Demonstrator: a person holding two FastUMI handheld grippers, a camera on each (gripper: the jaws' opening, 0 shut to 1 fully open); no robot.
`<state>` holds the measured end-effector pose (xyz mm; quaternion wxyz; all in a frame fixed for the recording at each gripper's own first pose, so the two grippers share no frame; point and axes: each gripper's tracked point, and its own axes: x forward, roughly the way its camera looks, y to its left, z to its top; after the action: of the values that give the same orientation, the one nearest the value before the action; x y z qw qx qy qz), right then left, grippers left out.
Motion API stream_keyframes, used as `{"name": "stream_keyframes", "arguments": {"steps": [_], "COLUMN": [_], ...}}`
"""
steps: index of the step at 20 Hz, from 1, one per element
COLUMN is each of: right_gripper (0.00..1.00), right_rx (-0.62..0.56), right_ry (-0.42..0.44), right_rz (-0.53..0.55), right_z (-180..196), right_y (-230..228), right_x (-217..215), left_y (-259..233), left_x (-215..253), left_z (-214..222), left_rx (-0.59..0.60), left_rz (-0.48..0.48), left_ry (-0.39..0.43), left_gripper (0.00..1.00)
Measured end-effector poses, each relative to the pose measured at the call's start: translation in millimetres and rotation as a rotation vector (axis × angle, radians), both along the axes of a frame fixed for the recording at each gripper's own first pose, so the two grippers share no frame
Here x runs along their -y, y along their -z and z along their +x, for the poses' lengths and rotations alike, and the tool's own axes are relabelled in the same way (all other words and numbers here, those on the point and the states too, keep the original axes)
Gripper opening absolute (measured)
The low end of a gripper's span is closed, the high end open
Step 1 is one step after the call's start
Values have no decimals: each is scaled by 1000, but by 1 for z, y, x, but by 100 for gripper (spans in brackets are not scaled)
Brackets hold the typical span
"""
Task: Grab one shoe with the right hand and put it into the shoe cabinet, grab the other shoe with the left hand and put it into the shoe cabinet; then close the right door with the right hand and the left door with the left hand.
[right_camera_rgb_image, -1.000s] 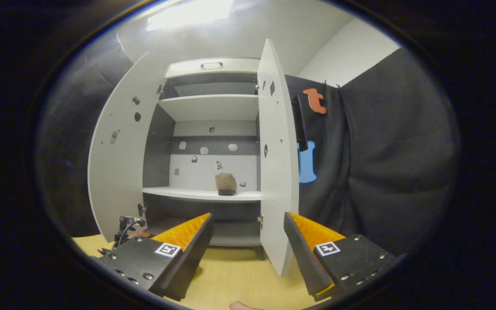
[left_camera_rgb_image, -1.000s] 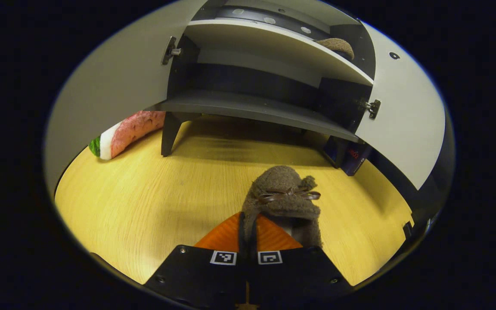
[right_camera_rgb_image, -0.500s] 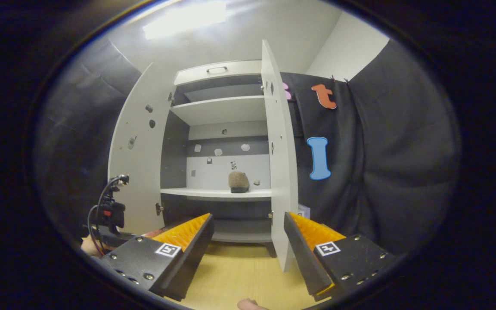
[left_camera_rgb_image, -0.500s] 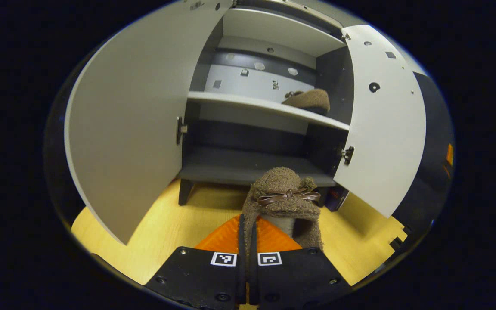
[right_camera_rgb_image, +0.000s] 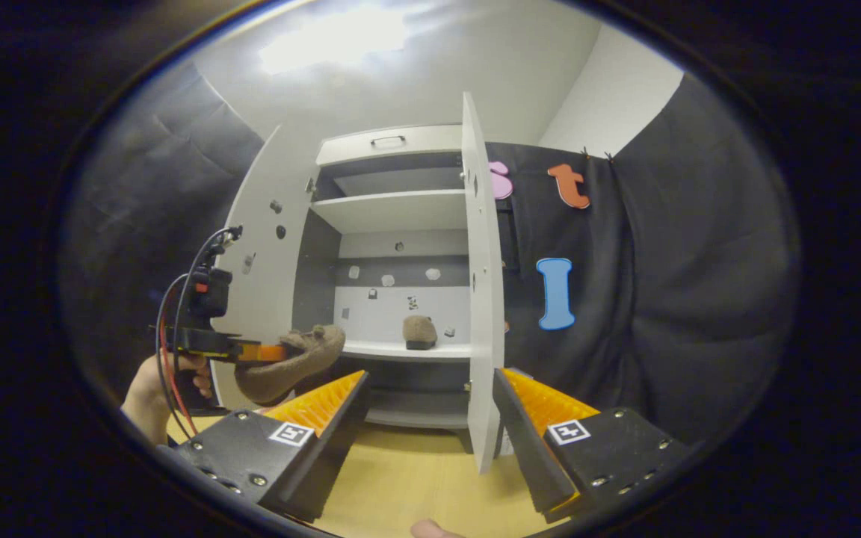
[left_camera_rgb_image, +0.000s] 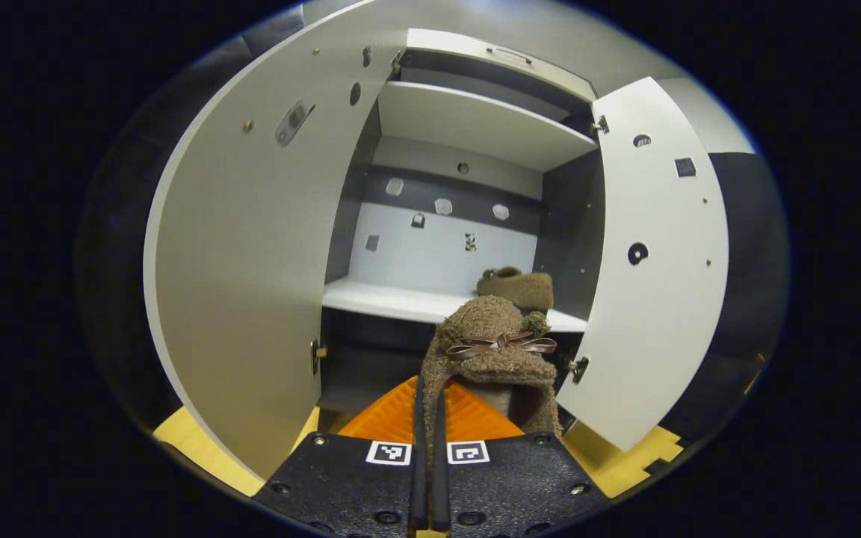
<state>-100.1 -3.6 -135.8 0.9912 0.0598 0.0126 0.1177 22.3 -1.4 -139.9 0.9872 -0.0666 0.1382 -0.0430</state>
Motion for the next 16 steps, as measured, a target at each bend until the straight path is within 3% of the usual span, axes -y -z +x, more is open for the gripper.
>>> {"name": "stream_keyframes", "arguments": {"steps": [4,10,13,16], "right_gripper": [98,98,98,98], "right_rx": [-6,31,29,30], "right_ry": [-27,-60,-63,-51], "right_rz": [-1,-7,2,0], "right_z": [-9,-21,-24,-23], "right_y": [-3,-12,-12,-12], "right_x": [-10,-28,-30,-29], "left_y": [-48,-83,-80,-45], "left_x": [-1,5,-7,-16], "left_z": [47,138,191,236], "left_rx": [87,107,100,44], "left_rz": [122,29,69,84], "left_ry": [-30,-87,-124,-164], "left_gripper": [3,3,3,3]}}
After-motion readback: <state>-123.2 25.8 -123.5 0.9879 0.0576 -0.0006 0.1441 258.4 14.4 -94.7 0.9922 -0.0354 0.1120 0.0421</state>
